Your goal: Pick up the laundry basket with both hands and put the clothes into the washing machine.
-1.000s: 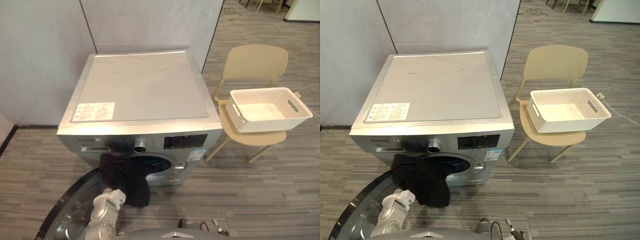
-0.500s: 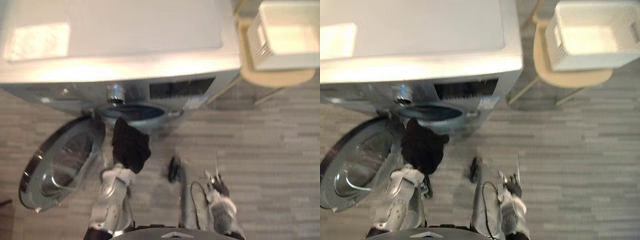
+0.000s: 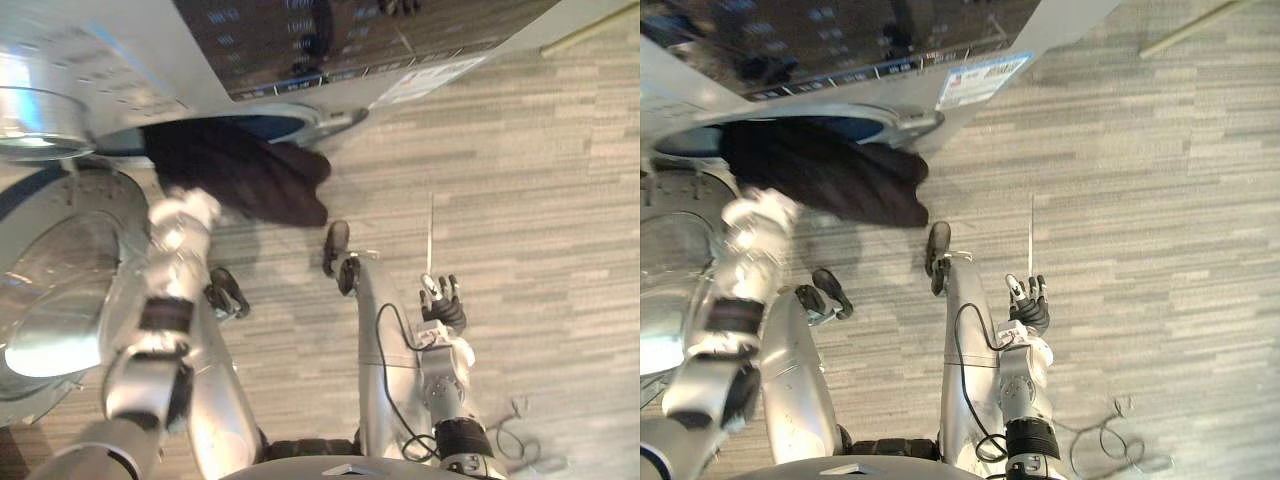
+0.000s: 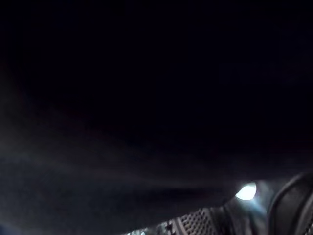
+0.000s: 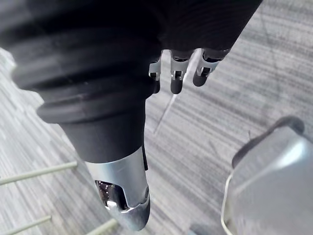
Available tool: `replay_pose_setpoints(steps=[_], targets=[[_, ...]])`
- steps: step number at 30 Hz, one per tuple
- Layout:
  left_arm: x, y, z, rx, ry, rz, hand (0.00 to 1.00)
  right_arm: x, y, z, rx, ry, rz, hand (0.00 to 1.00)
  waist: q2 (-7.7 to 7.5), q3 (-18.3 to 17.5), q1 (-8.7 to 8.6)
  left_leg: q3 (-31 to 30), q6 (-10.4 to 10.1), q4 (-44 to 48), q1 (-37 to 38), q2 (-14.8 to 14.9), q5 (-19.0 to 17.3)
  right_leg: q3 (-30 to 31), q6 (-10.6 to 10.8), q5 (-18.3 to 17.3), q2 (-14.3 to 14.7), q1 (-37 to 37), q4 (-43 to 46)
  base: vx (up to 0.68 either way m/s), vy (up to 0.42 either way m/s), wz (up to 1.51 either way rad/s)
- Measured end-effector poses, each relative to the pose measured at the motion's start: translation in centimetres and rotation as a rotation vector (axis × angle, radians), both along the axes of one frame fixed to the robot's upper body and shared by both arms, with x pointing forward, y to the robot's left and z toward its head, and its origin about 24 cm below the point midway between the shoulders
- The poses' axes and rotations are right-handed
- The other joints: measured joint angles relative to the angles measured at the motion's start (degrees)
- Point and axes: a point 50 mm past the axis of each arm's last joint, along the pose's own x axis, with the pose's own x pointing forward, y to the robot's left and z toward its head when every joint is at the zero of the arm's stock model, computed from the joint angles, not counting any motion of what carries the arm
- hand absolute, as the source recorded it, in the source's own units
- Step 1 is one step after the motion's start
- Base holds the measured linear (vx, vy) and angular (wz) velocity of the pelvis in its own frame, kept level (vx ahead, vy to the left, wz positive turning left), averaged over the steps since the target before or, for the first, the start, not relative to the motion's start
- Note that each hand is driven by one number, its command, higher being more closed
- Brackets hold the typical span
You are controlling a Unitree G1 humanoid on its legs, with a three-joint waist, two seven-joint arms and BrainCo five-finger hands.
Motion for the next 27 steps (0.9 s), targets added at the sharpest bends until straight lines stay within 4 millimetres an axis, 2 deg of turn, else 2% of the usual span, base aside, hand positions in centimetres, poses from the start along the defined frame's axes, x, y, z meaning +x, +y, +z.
replay_pose_setpoints(steps=[2, 3, 5, 7, 8, 9, 13, 18, 21, 23, 24, 25, 27], targets=[[0.6, 0.9, 3.8, -0.035, -0.074, 0.001, 1.00, -0.1, -0.2, -0.4, 0.043, 0.001, -0.026, 0.00, -0.30, 0.19, -0.20, -0.48, 0.33, 0.94, -2.72, 0.30, -0.19, -0.17, 0.31, 0.96, 0.27, -1.81, -0.68, -0.04, 0.034, -0.16], [0.6, 1.0, 5.1, -0.038, -0.105, -0.003, 1.00, -0.1, -0.2, -0.5, 0.056, 0.002, -0.032, 0.00, -0.34, 0.24, -0.32, -0.57, 0.34, 1.06, -3.45, 0.37, -0.19, -0.30, 0.32, 1.33, 0.28, -2.28, -1.07, -0.03, 0.058, -0.17], [0.3, 0.8, 9.6, 0.003, -0.201, -0.026, 1.00, -0.4, -0.4, -1.1, 0.095, 0.017, -0.053, 0.00, -0.39, 0.36, -0.52, -0.93, 0.46, 1.60, -5.06, 0.75, -0.24, -0.87, 0.52, 2.66, 0.46, -2.62, -2.57, -0.04, 0.093, -0.15], [-0.5, 0.4, 14.1, 0.066, -0.306, -0.031, 1.00, -0.6, -0.6, -1.3, 0.109, 0.019, -0.068, 0.00, -0.39, 0.36, -0.58, -0.56, 0.55, 1.21, -5.52, 0.72, -0.19, -1.08, 0.87, 4.16, 0.56, -2.58, -4.55, -0.04, 0.087, -0.11], [-1.0, 0.4, 15.4, 0.081, -0.341, -0.028, 1.00, -0.6, -0.7, -1.2, 0.113, 0.015, -0.069, 0.00, -0.39, 0.36, -0.57, -0.22, 0.66, 0.98, -5.53, 0.70, -0.15, -0.98, 0.92, 4.67, 0.59, -2.57, -5.21, -0.04, 0.061, -0.16], [-2.0, 0.6, 18.3, 0.118, -0.418, -0.017, 1.00, -0.5, -0.6, -1.2, 0.114, 0.011, -0.066, 0.00, -0.39, 0.36, -0.52, 0.61, 1.20, 0.17, -5.54, 0.67, 0.16, -0.75, 1.18, 5.97, 0.76, -2.50, -6.78, -0.04, 0.061, -0.17], [-3.3, 0.2, 20.8, 0.070, -0.553, -0.042, 1.00, -1.2, -0.7, -1.7, 0.127, 0.003, -0.063, 0.00, -0.36, 0.37, -0.49, 2.26, 2.60, -1.35, -6.16, 0.51, 1.01, 0.00, 1.55, 10.02, 1.37, -2.37, -12.10, -0.04, 0.087, -0.21], [-3.5, -0.7, 22.3, 0.026, -0.577, -0.043, 1.00, -1.9, -1.7, -1.8, 0.123, 0.004, -0.105, 0.00, -0.29, 0.92, -0.36, 3.25, 3.38, -0.27, -6.92, -0.37, 1.19, 0.32, 1.34, 11.73, 0.42, -2.81, -12.82, -0.02, 0.075, 0.00], [-4.2, -0.6, 23.1, 0.071, -0.587, 0.059, 1.00, -2.8, -2.8, -1.6, 0.106, -0.001, -0.148, 0.00, -0.27, 0.93, -0.18, 3.21, 3.81, 0.36, -7.81, -0.41, 1.01, 0.31, 1.24, 12.20, 0.34, -3.51, -12.87, -0.01, 0.041, -0.05], [-4.8, -1.3, 23.8, 0.204, -0.578, 0.256, 1.00, -4.7, -4.4, -1.6, 0.070, 0.003, -0.210, 0.00, -0.28, 0.94, 0.52, 3.01, 4.06, 0.91, -9.31, -0.44, 0.88, 0.18, 1.10, 12.75, 0.34, -4.59, -13.00, -0.02, 0.035, -0.06], [-5.2, -1.6, 24.1, 0.240, -0.587, 0.296, 1.00, -5.2, -4.8, -1.5, 0.057, 0.003, -0.224, 0.00, -0.34, 0.98, 0.67, 2.80, 4.11, 1.08, -9.80, -0.43, 0.86, 0.07, 1.09, 12.92, 0.33, -4.82, -13.19, -0.03, 0.055, -0.07], [-5.9, -2.0, 24.4, 0.372, -0.597, 0.461, 0.00, -5.9, -5.5, -1.3, 0.024, -0.003, -0.244, 0.00, -0.28, 1.18, 0.70, 1.87, 4.16, 1.52, -11.00, -0.43, 0.85, -0.48, 1.15, 13.38, 0.36, -5.03, -13.84, -0.03, 0.065, -0.04], [-6.7, -2.7, 24.5, 0.605, -0.610, 0.729, 0.00, -6.9, -6.3, -1.3, -0.013, 0.004, -0.278, 0.00, -0.28, 1.30, 0.56, 1.01, 4.61, 1.72, -12.54, -0.44, 1.04, -1.49, 1.20, 14.14, 0.35, -5.10, -14.84, -0.04, 0.066, -0.01]])
